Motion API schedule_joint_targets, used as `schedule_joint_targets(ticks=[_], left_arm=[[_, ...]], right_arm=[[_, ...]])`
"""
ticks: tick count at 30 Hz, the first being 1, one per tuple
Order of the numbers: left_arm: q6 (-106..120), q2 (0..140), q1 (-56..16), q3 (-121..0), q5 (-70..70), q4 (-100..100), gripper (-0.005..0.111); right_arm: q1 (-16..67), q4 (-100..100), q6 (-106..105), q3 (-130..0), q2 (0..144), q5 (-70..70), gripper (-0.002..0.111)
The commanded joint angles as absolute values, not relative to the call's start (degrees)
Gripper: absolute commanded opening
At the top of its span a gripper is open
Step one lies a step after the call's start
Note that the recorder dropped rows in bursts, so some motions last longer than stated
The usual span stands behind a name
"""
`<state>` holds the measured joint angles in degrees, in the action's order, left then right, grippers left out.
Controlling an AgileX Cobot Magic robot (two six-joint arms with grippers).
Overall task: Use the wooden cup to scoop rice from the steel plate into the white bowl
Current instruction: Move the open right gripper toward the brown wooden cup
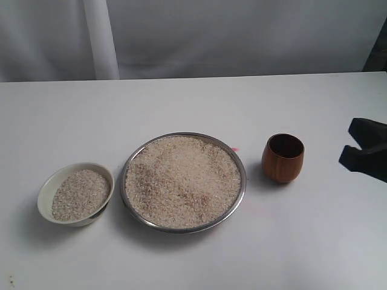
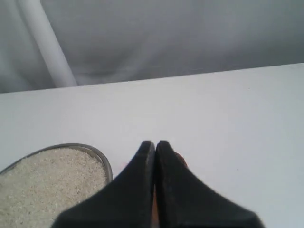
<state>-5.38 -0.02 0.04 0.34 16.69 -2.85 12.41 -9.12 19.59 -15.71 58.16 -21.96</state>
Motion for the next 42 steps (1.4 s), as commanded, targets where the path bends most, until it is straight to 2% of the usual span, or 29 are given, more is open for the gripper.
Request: schedule_joint_targets(ticks=[1, 10, 18, 31, 32, 34, 35, 36, 37, 39, 42], left_arm=[[-5.52, 0.0, -0.26, 0.0, 16.3, -2.52, 0.0], [-5.52, 0.0, -0.26, 0.0, 16.3, -2.52, 0.0], [-5.52, 0.0, -0.26, 0.0, 16.3, -2.52, 0.0], [-5.52, 0.0, -0.26, 0.0, 16.3, -2.52, 0.0], [-5.52, 0.0, -0.26, 0.0, 16.3, -2.52, 0.0], [-5.52, 0.0, -0.26, 0.0, 16.3, -2.52, 0.0], [-5.52, 0.0, -0.26, 0.0, 16.3, -2.52, 0.0], [-5.52, 0.0, -0.26, 0.0, 16.3, -2.52, 0.0], [-5.52, 0.0, -0.26, 0.0, 16.3, -2.52, 0.0], [-5.52, 0.0, -0.26, 0.0, 16.3, -2.52, 0.0], [-5.52, 0.0, -0.26, 0.0, 16.3, -2.52, 0.0]], right_arm=[[12.09, -13.42, 17.09, -15.81, 65.32, -29.6, 0.0], [12.09, -13.54, 9.36, -15.81, 84.06, -46.81, 0.0], [12.09, -14.9, 7.03, -15.81, 98.63, -55.1, 0.0], [12.09, -17.46, 9.22, -15.81, 102.39, -54.67, 0.001], [12.09, -17.46, 9.22, -15.81, 102.39, -54.58, 0.005], [12.09, -17.46, 8.65, -15.81, 102.39, -54.2, 0.023], [12.09, -17.46, 7.2, -15.81, 102.39, -53.53, 0.043], [12.09, -17.46, 7.16, -15.81, 102.39, -53.28, 0.056], [12.09, -16.39, 7.16, -15.81, 102.39, -53.28, 0.079], [12.09, -15.41, 7.16, -15.81, 102.39, -53.28, 0.104], [12.09, -15.41, 7.05, -15.81, 102.39, -54.05, 0.105]])
